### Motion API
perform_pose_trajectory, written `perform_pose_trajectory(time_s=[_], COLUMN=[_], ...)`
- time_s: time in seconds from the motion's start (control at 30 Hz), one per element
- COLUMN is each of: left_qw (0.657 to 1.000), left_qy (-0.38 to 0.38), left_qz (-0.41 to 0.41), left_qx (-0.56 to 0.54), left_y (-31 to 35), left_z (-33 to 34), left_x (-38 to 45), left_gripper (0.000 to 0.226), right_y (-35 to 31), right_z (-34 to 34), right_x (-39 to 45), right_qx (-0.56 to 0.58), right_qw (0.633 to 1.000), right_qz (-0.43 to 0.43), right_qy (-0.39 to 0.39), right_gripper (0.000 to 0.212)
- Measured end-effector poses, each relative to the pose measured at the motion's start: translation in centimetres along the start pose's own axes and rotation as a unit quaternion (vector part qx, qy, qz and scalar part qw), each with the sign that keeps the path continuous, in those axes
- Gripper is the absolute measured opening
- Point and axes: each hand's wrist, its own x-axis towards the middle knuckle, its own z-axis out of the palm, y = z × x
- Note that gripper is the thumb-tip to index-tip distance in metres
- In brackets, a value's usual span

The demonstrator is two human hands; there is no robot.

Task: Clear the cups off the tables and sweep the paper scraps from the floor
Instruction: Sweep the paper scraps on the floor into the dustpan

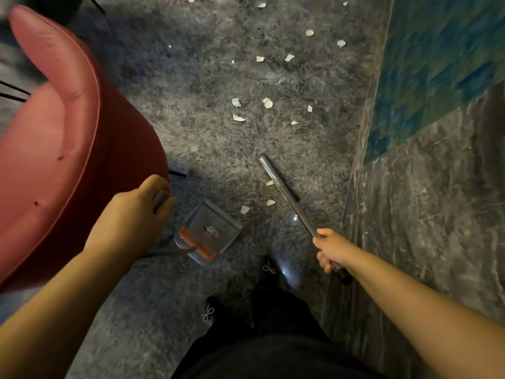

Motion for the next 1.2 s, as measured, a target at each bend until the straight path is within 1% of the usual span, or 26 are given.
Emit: perform_pose_trajectory(time_s=[0.13,0.27,0.37,0.5,0.57,0.73,0.93,1.1,1.2], left_qw=[0.999,0.997,0.994,0.992,0.993,0.998,0.997,0.993,0.994], left_qy=[-0.012,-0.024,-0.027,-0.022,-0.014,-0.001,-0.024,-0.038,-0.046], left_qz=[0.030,0.067,0.103,0.123,0.116,0.060,0.063,0.107,0.099], left_qx=[0.018,0.032,0.039,0.034,0.023,-0.003,-0.025,0.012,0.025], left_y=[0.5,0.1,-0.6,-1.8,-2.5,-4.7,-6.1,-6.6,-6.4], left_z=[0.3,0.6,0.6,0.7,0.6,-0.1,-1.3,-1.8,-1.5], left_x=[-0.3,-1.0,-1.4,-2.4,-3.1,-4.5,-5.3,-5.0,-4.5], left_gripper=[0.017,0.019,0.020,0.020,0.020,0.017,0.017,0.021,0.020], right_y=[-0.7,0.0,0.6,1.4,2.1,3.6,5.0,4.2,3.7], right_z=[1.1,3.5,5.8,8.9,10.3,11.8,12.4,13.0,13.9], right_x=[-0.2,-1.1,-2.5,-4.1,-4.8,-6.7,-8.0,-5.9,-4.0], right_qx=[0.047,0.055,0.055,0.070,0.052,0.028,-0.002,-0.016,-0.029], right_qw=[0.997,0.995,0.991,0.982,0.983,0.988,0.994,0.998,0.998], right_qz=[0.025,0.037,0.045,0.058,0.055,0.036,-0.013,-0.032,-0.032], right_qy=[-0.047,-0.080,-0.114,-0.167,-0.165,-0.149,-0.109,-0.059,-0.049], right_gripper=[0.030,0.036,0.037,0.035,0.036,0.038,0.038,0.038,0.038])
